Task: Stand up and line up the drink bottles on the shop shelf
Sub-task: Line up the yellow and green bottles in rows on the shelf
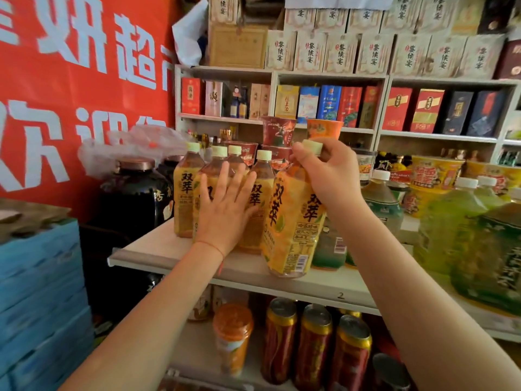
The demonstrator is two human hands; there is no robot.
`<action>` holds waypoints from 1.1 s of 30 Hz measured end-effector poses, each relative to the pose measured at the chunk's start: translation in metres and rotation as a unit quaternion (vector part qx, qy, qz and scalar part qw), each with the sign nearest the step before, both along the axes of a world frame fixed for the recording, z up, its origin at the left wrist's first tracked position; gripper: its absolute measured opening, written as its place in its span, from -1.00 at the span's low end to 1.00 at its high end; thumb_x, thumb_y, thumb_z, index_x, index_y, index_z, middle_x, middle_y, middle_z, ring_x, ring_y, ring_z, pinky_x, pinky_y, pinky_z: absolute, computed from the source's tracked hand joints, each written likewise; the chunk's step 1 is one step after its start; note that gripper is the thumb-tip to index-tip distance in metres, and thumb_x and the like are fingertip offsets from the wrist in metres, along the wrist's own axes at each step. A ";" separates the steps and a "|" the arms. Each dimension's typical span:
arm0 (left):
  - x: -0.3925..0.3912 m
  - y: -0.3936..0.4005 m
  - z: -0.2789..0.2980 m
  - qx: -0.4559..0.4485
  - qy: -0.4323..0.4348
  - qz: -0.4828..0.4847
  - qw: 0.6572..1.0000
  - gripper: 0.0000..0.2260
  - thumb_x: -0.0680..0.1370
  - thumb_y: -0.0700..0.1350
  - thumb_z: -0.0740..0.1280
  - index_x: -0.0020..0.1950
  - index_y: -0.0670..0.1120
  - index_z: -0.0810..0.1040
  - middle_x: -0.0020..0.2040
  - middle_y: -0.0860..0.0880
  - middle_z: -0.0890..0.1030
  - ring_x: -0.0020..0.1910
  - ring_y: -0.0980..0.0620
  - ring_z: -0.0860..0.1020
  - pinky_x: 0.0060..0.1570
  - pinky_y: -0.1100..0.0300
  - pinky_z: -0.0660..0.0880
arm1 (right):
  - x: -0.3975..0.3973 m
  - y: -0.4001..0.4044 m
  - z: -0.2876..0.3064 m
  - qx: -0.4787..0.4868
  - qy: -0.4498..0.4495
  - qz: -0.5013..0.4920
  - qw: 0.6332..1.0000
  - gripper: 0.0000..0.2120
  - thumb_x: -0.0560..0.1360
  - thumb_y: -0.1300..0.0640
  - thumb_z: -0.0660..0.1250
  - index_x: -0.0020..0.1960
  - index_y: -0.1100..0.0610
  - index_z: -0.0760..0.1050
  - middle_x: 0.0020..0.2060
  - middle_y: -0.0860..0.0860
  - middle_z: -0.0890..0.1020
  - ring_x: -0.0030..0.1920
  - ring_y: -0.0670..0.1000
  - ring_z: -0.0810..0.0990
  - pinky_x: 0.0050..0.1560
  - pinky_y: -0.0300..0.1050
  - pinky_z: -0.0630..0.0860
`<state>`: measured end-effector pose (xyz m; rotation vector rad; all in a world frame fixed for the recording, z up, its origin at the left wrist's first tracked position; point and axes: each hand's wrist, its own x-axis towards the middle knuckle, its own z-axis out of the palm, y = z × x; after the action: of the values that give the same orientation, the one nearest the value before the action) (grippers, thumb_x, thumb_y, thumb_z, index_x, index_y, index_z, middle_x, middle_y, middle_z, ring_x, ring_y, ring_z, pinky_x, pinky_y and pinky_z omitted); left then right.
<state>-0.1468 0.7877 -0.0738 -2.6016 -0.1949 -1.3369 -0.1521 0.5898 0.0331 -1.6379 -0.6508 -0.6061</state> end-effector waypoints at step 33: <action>-0.027 0.122 -0.008 -0.572 0.121 -0.353 0.730 0.01 0.25 0.26 0.61 0.57 0.21 0.15 0.32 0.11 0.56 0.28 0.10 0.55 0.36 -0.10 0.46 | 0.015 0.120 -0.012 -0.038 -0.010 0.025 0.999 -0.84 0.54 -0.03 0.43 0.05 0.03 0.60 -0.16 -0.06 0.69 -0.15 -0.04 0.69 -0.06 0.05 0.67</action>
<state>-0.1738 0.9096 -0.0820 -4.2108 0.0883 -1.2053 -0.1367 0.7097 0.0207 -1.6824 -0.7345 -0.5690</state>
